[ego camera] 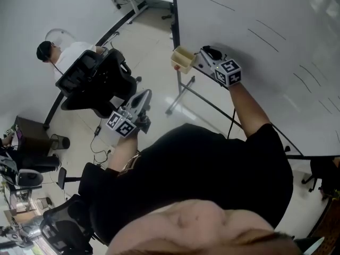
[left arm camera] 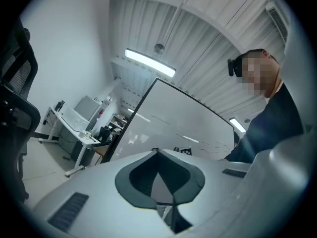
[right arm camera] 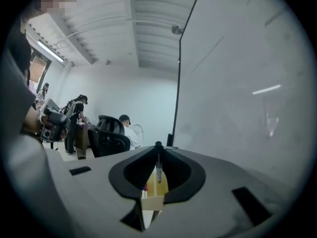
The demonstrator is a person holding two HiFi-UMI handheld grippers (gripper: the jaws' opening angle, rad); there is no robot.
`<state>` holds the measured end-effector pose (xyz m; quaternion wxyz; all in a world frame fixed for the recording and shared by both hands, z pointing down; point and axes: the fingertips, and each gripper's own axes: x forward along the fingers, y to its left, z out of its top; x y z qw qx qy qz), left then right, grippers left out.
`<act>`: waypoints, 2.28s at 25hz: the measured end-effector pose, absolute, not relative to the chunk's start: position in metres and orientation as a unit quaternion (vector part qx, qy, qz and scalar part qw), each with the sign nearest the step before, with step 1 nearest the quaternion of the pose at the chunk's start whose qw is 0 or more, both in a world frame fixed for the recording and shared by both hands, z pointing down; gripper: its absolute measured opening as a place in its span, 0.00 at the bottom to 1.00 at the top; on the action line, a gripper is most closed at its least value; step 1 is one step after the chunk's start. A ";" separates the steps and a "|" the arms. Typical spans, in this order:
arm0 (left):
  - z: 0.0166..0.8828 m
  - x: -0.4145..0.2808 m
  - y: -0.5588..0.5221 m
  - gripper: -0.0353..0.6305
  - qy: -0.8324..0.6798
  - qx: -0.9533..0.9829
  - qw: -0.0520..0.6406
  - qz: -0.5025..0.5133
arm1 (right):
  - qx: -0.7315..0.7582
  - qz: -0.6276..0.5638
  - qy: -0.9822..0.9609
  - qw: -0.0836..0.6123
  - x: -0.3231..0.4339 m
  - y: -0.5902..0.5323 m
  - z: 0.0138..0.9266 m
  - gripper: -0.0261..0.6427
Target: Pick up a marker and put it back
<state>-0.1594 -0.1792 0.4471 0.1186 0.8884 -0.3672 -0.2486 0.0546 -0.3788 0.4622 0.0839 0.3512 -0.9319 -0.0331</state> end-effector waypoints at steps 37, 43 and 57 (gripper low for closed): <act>0.481 -0.171 -0.190 0.04 -0.376 0.894 0.158 -0.185 | 0.373 0.042 -0.902 0.212 0.000 -0.462 0.639 0.13; 0.482 -0.173 -0.187 0.04 -0.377 0.893 0.159 -0.188 | 0.352 0.039 -0.909 0.219 -0.007 -0.452 0.639 0.21; 0.484 -0.174 -0.183 0.04 -0.374 0.892 0.153 -0.200 | 0.359 0.019 -0.917 0.174 0.015 -0.433 0.604 0.23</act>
